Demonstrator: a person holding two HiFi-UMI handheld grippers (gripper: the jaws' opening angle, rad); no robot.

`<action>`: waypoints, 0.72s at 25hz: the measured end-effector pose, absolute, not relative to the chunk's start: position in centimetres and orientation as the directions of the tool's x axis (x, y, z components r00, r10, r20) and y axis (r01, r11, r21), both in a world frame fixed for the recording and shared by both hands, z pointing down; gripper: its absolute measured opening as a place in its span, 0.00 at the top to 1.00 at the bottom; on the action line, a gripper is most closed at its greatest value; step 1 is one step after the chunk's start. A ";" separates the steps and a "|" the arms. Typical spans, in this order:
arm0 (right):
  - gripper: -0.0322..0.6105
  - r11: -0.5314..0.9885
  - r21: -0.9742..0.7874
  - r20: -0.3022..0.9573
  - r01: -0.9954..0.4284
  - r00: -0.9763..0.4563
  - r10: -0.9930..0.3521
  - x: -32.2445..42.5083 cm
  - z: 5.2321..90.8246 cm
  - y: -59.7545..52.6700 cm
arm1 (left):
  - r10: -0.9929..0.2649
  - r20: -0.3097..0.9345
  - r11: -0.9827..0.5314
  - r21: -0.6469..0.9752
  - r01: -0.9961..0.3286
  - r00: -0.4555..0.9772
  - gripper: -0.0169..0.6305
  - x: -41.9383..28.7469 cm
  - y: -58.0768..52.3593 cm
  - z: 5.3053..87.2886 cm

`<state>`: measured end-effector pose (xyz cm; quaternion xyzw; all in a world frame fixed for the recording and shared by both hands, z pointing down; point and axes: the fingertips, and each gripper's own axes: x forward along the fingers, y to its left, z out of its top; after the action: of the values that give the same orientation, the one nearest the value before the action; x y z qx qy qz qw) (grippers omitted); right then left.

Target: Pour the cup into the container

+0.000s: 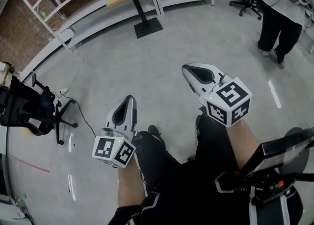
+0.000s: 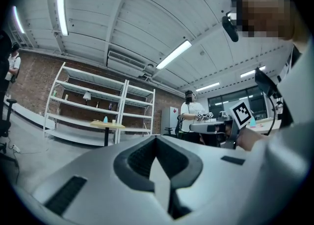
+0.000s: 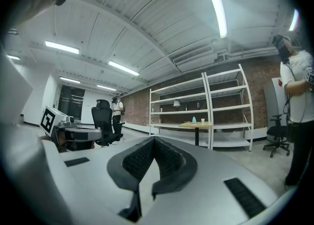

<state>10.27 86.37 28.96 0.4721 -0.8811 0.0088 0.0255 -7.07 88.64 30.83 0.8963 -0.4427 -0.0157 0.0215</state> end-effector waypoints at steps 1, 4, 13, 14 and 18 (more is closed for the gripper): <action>0.95 0.553 0.009 0.053 -0.833 -0.552 -0.832 10.2 28.9 86.7 | -0.794 -0.008 -0.607 0.049 -0.793 0.608 0.97 -7.2 88.9 30.9; 0.95 0.552 0.013 0.047 -0.834 -0.551 -0.833 9.7 28.4 87.2 | -0.798 -0.009 -0.602 0.055 -0.797 0.603 0.97 -7.8 89.3 30.6; 0.95 0.551 0.025 0.025 -0.834 -0.550 -0.835 10.4 27.7 87.3 | -0.779 -0.001 -0.626 0.045 -0.778 0.627 0.97 -6.6 89.2 30.8; 0.95 0.549 0.025 0.026 -0.835 -0.549 -0.836 10.4 27.8 87.3 | -0.779 -0.002 -0.627 0.046 -0.778 0.627 0.97 -6.6 89.3 30.9; 0.95 0.545 0.020 0.031 -0.838 -0.544 -0.838 10.6 28.0 87.2 | -0.780 -0.001 -0.625 0.051 -0.779 0.625 0.97 -6.8 89.3 31.0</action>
<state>10.59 87.22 28.02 0.4769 -0.8787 -0.0011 0.0184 -6.75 89.30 31.04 0.9012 -0.4326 -0.0113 0.0228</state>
